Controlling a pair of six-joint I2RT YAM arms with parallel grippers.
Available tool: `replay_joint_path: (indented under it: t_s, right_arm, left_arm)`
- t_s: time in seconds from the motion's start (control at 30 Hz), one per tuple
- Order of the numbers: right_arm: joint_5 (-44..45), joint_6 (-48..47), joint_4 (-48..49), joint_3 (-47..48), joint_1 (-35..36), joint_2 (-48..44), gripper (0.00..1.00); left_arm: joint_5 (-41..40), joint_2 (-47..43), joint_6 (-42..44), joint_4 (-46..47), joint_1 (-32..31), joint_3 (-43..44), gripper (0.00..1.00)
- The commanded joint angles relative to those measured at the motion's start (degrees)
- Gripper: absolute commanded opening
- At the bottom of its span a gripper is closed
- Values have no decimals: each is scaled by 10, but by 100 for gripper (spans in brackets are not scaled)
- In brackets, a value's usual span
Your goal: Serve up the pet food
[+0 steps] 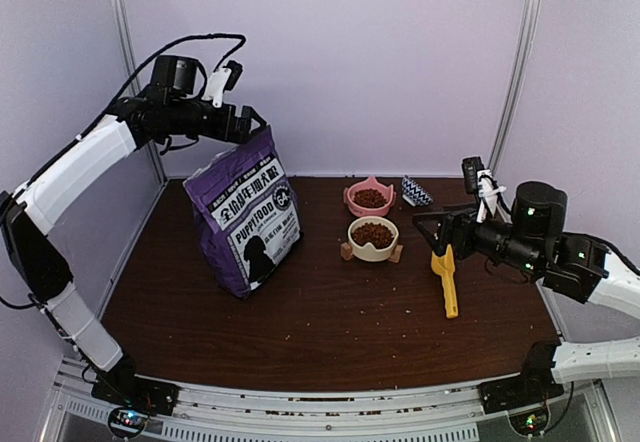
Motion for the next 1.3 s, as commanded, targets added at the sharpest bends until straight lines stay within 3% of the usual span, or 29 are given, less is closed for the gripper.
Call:
replay_joint_path:
  t_s: [0.0, 0.17, 0.43, 0.53, 0.7, 0.9, 1.07, 1.27]
  right_arm:
    - [52, 28, -43, 23, -46, 6, 92]
    - [38, 37, -72, 21, -137, 9, 92]
    - [4, 21, -65, -20, -299, -3, 93]
    - [-4, 21, -36, -56, -369, -21, 93]
    - [22, 3, 64, -149, -450, -64, 93]
    - [92, -61, 262, -297, -454, -114, 93]
    - [118, -94, 428, -374, -454, -80, 93]
    - [111, -105, 612, -389, -455, 79, 93]
  left_arm:
    - [26, -103, 18, 101, 34, -101, 98]
    - [28, -217, -12, 144, 121, -247, 98]
    - [36, -346, -106, 208, 368, -479, 98]
    - [-14, -390, -144, 255, 430, -580, 98]
    - [-160, -454, -137, 336, 437, -726, 98]
    - [-176, -495, -103, 553, 427, -920, 98]
    - [-178, -450, -54, 672, 404, -951, 98]
    - [-160, -311, -23, 832, 402, -928, 98]
